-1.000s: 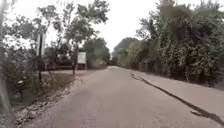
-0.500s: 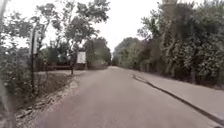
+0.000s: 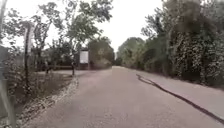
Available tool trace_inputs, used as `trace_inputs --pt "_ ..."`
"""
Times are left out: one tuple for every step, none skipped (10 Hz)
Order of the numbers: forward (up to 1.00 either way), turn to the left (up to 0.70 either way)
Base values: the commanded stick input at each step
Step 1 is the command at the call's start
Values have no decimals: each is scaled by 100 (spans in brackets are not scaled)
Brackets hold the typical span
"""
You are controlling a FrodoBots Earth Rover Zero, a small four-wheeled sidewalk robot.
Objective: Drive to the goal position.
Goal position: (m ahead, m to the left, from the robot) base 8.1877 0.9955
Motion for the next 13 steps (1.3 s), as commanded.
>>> trace_inputs --pt "70 23" --pt "70 20" --pt "70 14" --pt "70 9" --pt "70 3" --pt "70 0" --pt "70 0" --pt "70 0" --pt "70 0" --pt "70 0" --pt "70 0" --pt "70 0" --pt "70 0"
